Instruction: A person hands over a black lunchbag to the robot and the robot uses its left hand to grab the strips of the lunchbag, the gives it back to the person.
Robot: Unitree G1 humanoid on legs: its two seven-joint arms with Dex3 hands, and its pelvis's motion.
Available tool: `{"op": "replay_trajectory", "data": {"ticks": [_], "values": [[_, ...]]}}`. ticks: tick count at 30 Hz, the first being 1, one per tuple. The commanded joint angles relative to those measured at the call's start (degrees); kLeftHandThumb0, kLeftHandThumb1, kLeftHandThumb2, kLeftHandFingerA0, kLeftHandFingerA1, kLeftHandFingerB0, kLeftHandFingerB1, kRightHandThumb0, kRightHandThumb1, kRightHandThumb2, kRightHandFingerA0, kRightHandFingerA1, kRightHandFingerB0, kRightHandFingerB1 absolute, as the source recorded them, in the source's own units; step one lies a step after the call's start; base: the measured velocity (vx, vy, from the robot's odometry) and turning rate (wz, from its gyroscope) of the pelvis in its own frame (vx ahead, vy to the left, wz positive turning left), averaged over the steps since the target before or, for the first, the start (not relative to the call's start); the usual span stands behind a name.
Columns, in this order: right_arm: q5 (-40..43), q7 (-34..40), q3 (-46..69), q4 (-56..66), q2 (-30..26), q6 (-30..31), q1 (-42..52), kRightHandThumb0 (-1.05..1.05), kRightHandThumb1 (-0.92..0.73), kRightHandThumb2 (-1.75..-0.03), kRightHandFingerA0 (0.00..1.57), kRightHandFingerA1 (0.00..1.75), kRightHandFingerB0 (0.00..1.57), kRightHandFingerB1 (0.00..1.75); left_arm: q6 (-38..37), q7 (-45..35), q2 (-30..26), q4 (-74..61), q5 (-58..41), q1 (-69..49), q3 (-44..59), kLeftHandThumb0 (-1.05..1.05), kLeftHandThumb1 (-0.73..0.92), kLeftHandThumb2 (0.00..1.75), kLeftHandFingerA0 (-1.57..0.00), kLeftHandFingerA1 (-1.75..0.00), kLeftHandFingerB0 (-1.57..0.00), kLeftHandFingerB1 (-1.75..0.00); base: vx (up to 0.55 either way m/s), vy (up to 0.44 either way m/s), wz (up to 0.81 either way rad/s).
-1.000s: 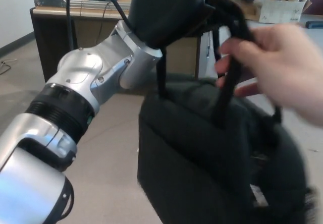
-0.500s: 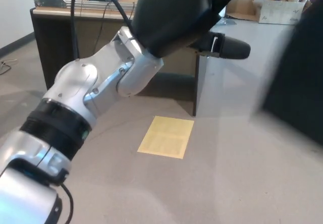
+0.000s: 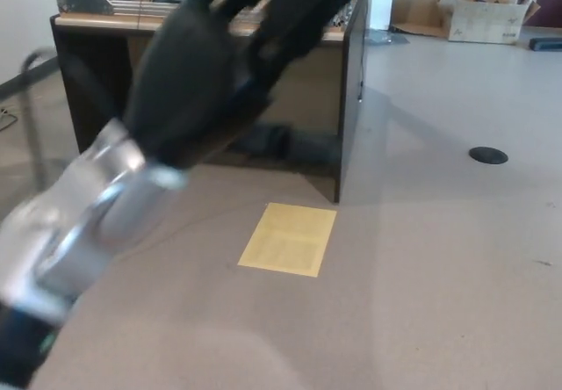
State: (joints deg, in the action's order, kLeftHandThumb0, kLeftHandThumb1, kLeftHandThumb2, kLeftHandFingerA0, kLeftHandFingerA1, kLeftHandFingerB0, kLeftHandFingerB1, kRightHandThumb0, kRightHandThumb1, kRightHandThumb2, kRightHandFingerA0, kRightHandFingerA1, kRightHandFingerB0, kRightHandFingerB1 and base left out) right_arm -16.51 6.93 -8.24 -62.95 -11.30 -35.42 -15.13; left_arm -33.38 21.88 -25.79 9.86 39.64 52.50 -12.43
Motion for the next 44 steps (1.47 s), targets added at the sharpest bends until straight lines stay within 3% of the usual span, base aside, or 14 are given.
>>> {"op": "replay_trajectory", "data": {"ticks": [1, 5, 6, 7, 8, 11, 12, 19, 24, 35, 37, 38, 41, 44], "values": [[1.6, 1.7, 1.7, 0.2, 0.1, -0.5, 1.0, -0.58, -0.77, -0.63, 0.56, 0.45, 0.54, 0.44, 0.3, -10.0, -8.0, -10.3, -19.0, -31.0, 12.3, -0.81, 0.49, 0.88, -0.04, -0.09, -0.08, -0.11, 0.0, 0.0, 0.0], [0.9, 3.3, 1.6, 0.4, -0.1, -1.2, 2.1, -0.58, -0.77, -0.63, 0.56, 0.46, 0.54, 0.45, -4.1, -5.9, -6.7, -5.4, -19.1, -44.4, 14.7, -0.8, 0.64, 0.61, -0.11, -0.29, -0.14, -0.26, 0.0, 0.0, 0.0], [1.4, 3.1, 2.0, 0.2, 0.0, -1.5, 2.1, -0.58, -0.77, -0.63, 0.56, 0.47, 0.53, 0.45, -5.4, -4.6, -6.2, -1.9, -19.0, -46.9, 15.1, -0.38, 0.31, 0.94, -0.01, -0.49, 0.0, -0.47, 0.0, 0.0, 0.0], [1.4, 3.1, 2.0, 0.3, -0.1, -1.1, 2.3, -0.58, -0.77, -0.63, 0.56, 0.46, 0.52, 0.43, -5.7, -4.1, -5.6, 1.6, -19.3, -50.1, 15.3, -0.38, 0.33, 0.95, 0.0, -0.48, 0.0, -0.46, 0.0, 0.0, 0.0], [1.4, 3.1, 2.0, 0.6, -0.2, -0.7, 2.4, -0.58, -0.77, -0.63, 0.55, 0.45, 0.5, 0.42, -6.5, -3.3, -5.1, 4.4, -19.2, -52.1, 15.4, -0.78, 0.68, 0.61, -0.19, -0.3, -0.2, -0.28, 0.0, 0.0, 0.0], [1.9, 3.0, 2.5, 0.8, -0.4, -0.5, 2.8, -0.59, -0.76, -0.63, 0.56, 0.45, 0.49, 0.41, -8.3, -1.4, -4.2, 9.8, -17.7, -54.8, 15.0, -0.37, 0.33, 0.94, -0.01, -0.48, 0.0, -0.46, 0.0, 0.0, 0.0], [2.2, 2.9, 2.7, 0.7, -0.3, -0.7, 2.8, -0.58, -0.76, -0.63, 0.54, 0.45, 0.48, 0.41, -9.2, -0.6, -4.0, 12.8, -17.0, -55.7, 14.9, -0.75, 0.66, 0.61, -0.17, -0.3, -0.2, -0.28, 0.0, 0.0, 0.0], [2.6, 3.3, 4.0, 0.7, -0.1, -1.3, 2.1, -0.61, -0.76, -0.62, 0.47, 0.43, 0.38, 0.38, -11.0, 3.0, -1.7, 30.3, -14.9, -56.2, 14.7, -0.75, 0.55, 0.79, -0.13, -0.39, -0.18, -0.37, 0.0, 0.0, 0.0], [2.1, 3.9, 4.3, 0.2, 0.1, -1.7, 2.5, -0.63, -0.76, -0.62, 0.45, 0.43, 0.36, 0.37, -11.3, 7.2, -0.8, 39.5, -11.8, -55.6, 13.4, -0.7, 0.69, 0.61, -0.18, -0.29, -0.25, -0.3, 0.0, 0.0, 0.0], [1.6, 3.9, 4.8, 0.5, 0.1, -1.9, 3.0, -0.62, -0.77, -0.62, 0.44, 0.42, 0.37, 0.38, -9.7, -4.8, 1.6, 45.8, -20.2, -52.6, 15.2, -0.64, 0.7, 0.61, -0.27, -0.32, -0.21, -0.28, 0.0, 0.0, 0.0], [1.9, 3.4, 4.9, 0.8, 0.1, -2.0, 3.4, -0.61, -0.77, -0.62, 0.43, 0.42, 0.37, 0.39, -9.1, -6.7, 1.5, 45.4, -21.1, -52.9, 15.3, -0.7, 0.6, 0.85, -0.2, -0.43, -0.14, -0.39, 0.0, 0.0, 0.0], [1.9, 3.3, 4.9, 0.9, 0.0, -2.0, 3.5, -0.6, -0.77, -0.62, 0.43, 0.42, 0.38, 0.38, -9.3, -7.3, 1.4, 45.5, -21.5, -52.9, 15.3, -0.66, 0.71, 0.62, -0.29, -0.33, -0.21, -0.28, 0.0, 0.0, 0.0], [1.9, 3.1, 4.9, 1.1, -0.1, -1.9, 3.5, -0.59, -0.77, -0.62, 0.44, 0.42, 0.39, 0.39, -9.5, -8.1, 1.4, 45.1, -22.4, -53.0, 15.4, -0.7, 0.61, 0.84, -0.24, -0.43, -0.19, -0.39, 0.0, 0.0, 0.0], [1.9, 3.2, 4.9, 1.3, -0.1, -1.5, 3.4, -0.59, -0.77, -0.62, 0.44, 0.42, 0.39, 0.38, -9.5, -8.4, 1.6, 44.8, -23.1, -52.8, 15.6, -0.66, 0.7, 0.62, -0.31, -0.34, -0.23, -0.29, 0.0, 0.0, 0.0]]}}
